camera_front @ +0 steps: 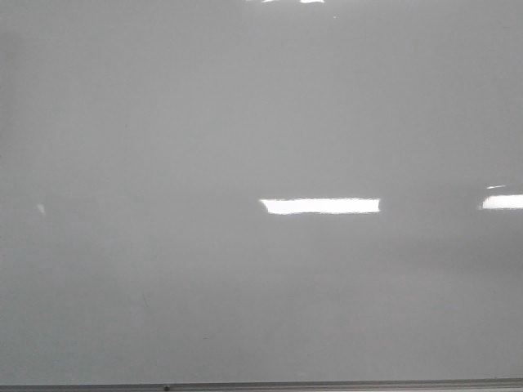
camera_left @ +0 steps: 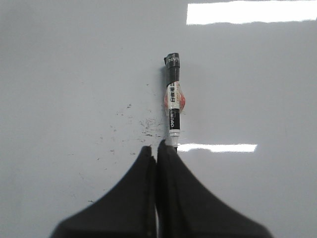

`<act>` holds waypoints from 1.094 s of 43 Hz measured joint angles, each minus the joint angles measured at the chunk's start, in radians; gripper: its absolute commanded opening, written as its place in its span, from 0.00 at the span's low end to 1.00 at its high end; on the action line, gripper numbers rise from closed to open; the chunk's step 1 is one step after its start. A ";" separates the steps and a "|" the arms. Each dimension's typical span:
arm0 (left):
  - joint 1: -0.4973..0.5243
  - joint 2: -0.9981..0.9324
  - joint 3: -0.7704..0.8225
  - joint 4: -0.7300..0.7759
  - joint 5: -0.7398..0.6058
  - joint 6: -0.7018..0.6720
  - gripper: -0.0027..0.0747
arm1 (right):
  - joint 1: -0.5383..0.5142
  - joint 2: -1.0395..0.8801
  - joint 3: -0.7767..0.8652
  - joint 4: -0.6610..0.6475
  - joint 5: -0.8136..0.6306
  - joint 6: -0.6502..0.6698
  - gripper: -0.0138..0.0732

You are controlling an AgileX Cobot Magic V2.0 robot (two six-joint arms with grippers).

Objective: Write number 8 on whiteboard

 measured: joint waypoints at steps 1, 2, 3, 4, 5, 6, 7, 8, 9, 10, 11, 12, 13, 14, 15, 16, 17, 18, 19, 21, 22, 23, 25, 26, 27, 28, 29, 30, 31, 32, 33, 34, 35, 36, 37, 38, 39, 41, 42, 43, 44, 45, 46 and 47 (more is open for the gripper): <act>0.000 0.000 0.000 0.000 0.000 0.000 0.01 | 0.000 0.000 0.000 0.000 0.000 0.000 0.08; 0.000 0.000 0.000 0.000 0.000 0.000 0.01 | 0.000 0.000 0.000 0.000 0.000 0.000 0.08; 0.000 0.000 0.000 0.000 0.000 0.000 0.01 | 0.000 0.000 0.000 0.000 0.000 0.000 0.08; 0.000 0.000 0.000 0.000 0.000 0.000 0.01 | 0.000 0.000 0.000 0.000 0.000 0.000 0.08; 0.000 0.000 0.000 0.000 0.000 0.000 0.01 | 0.000 0.000 0.000 0.000 0.000 0.000 0.08; 0.000 0.000 0.000 0.000 0.000 0.000 0.01 | 0.000 0.000 0.000 0.000 0.000 0.000 0.08; 0.000 0.000 0.000 0.000 0.000 0.000 0.01 | 0.000 0.000 0.000 0.000 0.000 0.000 0.08; 0.000 0.000 0.000 0.000 0.000 0.000 0.01 | 0.000 0.000 0.000 0.000 0.000 0.000 0.08; 0.000 0.000 0.000 0.000 0.000 0.000 0.01 | 0.000 0.000 0.000 0.000 0.000 0.000 0.08; 0.000 0.000 0.000 0.000 0.000 0.000 0.01 | 0.000 0.000 0.000 0.000 0.000 0.000 0.08; 0.000 0.000 0.000 0.000 0.000 0.000 0.01 | 0.000 0.000 0.000 0.000 0.000 0.000 0.08; 0.000 0.000 0.000 0.000 0.000 0.000 0.01 | 0.000 0.000 0.000 0.000 0.000 0.000 0.08; 0.000 0.000 0.000 0.000 0.000 0.000 0.01 | 0.000 0.000 0.000 0.000 0.000 0.000 0.08; 0.000 0.000 0.000 0.000 0.000 0.000 0.01 | 0.000 0.000 0.000 0.000 0.000 0.000 0.08; 0.000 0.000 0.000 0.000 0.000 0.000 0.01 | 0.000 0.000 0.000 0.000 0.000 0.000 0.08; 0.000 0.000 0.000 0.000 0.000 0.000 0.01 | 0.000 0.000 0.000 0.000 0.000 0.000 0.08; 0.000 0.000 0.000 0.000 0.000 0.000 0.01 | 0.000 0.000 0.000 0.000 0.000 0.000 0.08; 0.000 0.000 0.000 0.000 0.000 0.000 0.01 | 0.000 0.000 0.000 0.000 0.000 0.000 0.08; 0.000 0.000 0.000 0.000 0.000 0.000 0.01 | 0.000 0.000 0.000 0.000 0.000 0.000 0.08; 0.000 0.000 0.000 0.000 0.000 0.000 0.01 | 0.000 0.000 0.000 0.000 0.000 0.000 0.08; 0.000 0.000 0.000 0.000 0.000 0.000 0.01 | 0.000 0.000 0.000 0.000 0.000 0.000 0.08; 0.000 0.000 0.000 0.000 0.000 0.000 0.01 | 0.000 0.000 0.000 0.000 0.000 0.000 0.08; 0.000 0.000 0.000 0.000 0.000 0.000 0.01 | 0.000 0.000 0.000 0.000 0.000 0.000 0.08; 0.000 0.000 0.000 0.000 0.000 0.000 0.01 | 0.000 0.000 0.000 0.000 0.000 0.000 0.08; 0.000 0.000 0.000 0.000 0.000 0.000 0.01 | 0.000 0.000 0.000 0.000 0.000 0.000 0.08; 0.000 0.000 0.000 0.000 0.000 0.000 0.01 | 0.000 0.000 0.000 0.000 0.000 0.000 0.08; 0.000 0.000 0.000 0.000 0.000 0.000 0.01 | 0.000 0.000 0.000 0.000 0.000 0.000 0.08; 0.000 0.000 0.000 0.000 0.000 0.000 0.01 | 0.000 0.000 0.000 0.000 -0.002 0.000 0.08; 0.000 0.000 0.000 0.000 0.000 0.000 0.01 | 0.000 0.000 0.000 0.000 -0.002 0.000 0.08; 0.000 0.000 0.000 0.000 0.000 0.000 0.01 | 0.000 0.000 0.000 0.000 -0.004 0.000 0.08; 0.000 0.000 0.000 0.000 0.000 0.000 0.01 | 0.000 0.000 0.000 0.000 -0.007 0.000 0.08; 0.000 0.000 0.000 0.000 0.000 0.000 0.01 | 0.000 0.000 0.000 0.000 -0.009 0.000 0.08; 0.000 0.000 0.000 0.000 0.000 0.000 0.01 | 0.000 0.000 0.000 0.000 -0.011 0.000 0.08; 0.000 0.000 0.000 0.000 -0.003 0.000 0.01 | 0.000 0.000 0.000 0.000 -0.013 0.000 0.08; 0.000 0.000 0.000 0.000 -0.009 0.000 0.01 | 0.000 0.000 0.000 0.000 -0.015 0.000 0.08; 0.000 0.000 0.000 0.000 -0.017 0.000 0.01 | 0.000 0.000 0.000 0.000 -0.015 0.000 0.08; 0.000 0.000 0.000 0.000 -0.029 0.000 0.01 | 0.000 0.000 0.000 0.000 -0.015 0.000 0.08; 0.000 0.000 0.000 0.000 -0.050 0.000 0.01 | 0.000 0.000 0.000 0.000 -0.013 0.000 0.08; 0.000 0.000 0.000 0.000 -0.058 0.000 0.01 | 0.000 0.000 0.000 0.000 -0.008 0.000 0.08; 0.000 0.000 -0.002 0.000 -0.063 0.000 0.01 | 0.000 0.000 -0.004 0.000 0.007 0.000 0.08; 0.000 0.000 -0.004 0.000 -0.063 0.000 0.01 | 0.000 0.000 -0.010 0.000 0.017 0.000 0.08; 0.000 0.000 -0.009 0.000 -0.061 0.000 0.01 | 0.000 0.000 -0.017 0.000 0.032 0.000 0.08; 0.000 0.000 -0.017 0.000 -0.053 0.000 0.01 | 0.000 0.000 -0.031 0.000 0.052 0.000 0.08; 0.000 0.000 -0.028 0.000 -0.036 0.000 0.01 | 0.000 0.000 -0.039 0.000 0.065 0.000 0.08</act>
